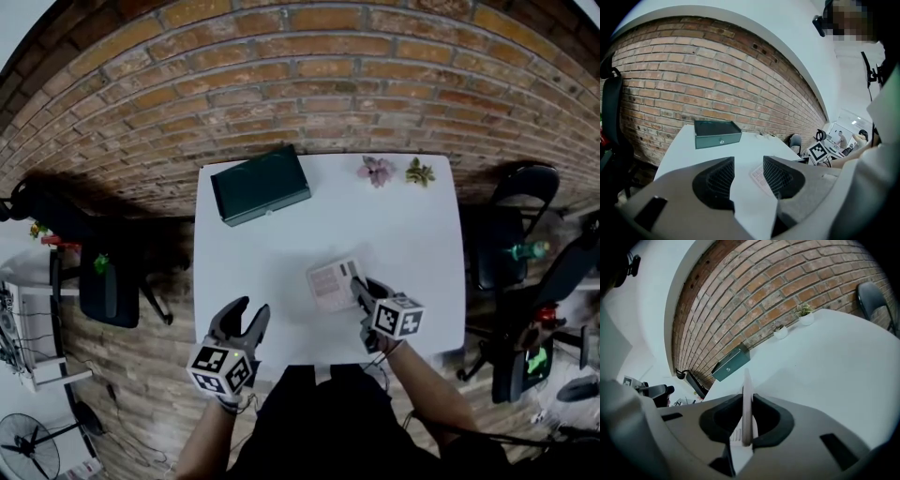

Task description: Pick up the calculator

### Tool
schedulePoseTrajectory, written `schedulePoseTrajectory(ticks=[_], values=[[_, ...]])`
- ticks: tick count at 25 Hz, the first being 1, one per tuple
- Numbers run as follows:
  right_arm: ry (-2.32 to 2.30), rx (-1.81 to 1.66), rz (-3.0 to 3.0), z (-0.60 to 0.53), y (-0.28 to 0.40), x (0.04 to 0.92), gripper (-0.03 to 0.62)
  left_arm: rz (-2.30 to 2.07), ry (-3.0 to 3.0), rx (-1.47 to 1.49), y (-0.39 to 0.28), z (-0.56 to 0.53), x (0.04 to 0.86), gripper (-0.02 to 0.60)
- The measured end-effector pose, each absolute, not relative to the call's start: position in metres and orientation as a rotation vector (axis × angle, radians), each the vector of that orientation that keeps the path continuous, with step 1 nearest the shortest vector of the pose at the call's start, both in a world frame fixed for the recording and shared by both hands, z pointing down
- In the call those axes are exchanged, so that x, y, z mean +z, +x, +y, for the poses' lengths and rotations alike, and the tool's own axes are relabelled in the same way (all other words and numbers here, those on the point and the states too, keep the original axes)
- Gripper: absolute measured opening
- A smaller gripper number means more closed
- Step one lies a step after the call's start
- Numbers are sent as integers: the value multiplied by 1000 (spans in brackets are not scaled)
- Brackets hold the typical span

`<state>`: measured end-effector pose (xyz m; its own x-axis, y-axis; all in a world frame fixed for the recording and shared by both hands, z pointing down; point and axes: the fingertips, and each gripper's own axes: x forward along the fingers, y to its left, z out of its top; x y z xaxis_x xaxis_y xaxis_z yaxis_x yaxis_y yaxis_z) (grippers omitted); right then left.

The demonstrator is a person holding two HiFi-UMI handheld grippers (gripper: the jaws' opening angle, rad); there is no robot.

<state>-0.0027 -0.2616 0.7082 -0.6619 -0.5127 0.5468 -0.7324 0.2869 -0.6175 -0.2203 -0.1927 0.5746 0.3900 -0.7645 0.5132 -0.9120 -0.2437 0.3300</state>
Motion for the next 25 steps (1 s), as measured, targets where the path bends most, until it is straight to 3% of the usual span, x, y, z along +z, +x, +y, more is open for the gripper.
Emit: schedulePoseTrajectory(ticks=[19, 25], values=[[1320, 1154, -2508, -248, 30, 588, 67, -1388, 2154, 238, -193, -173, 537, 189], [1337, 1249, -2578, -243, 32, 550, 67, -1387, 2170, 192, -192, -172, 527, 189]])
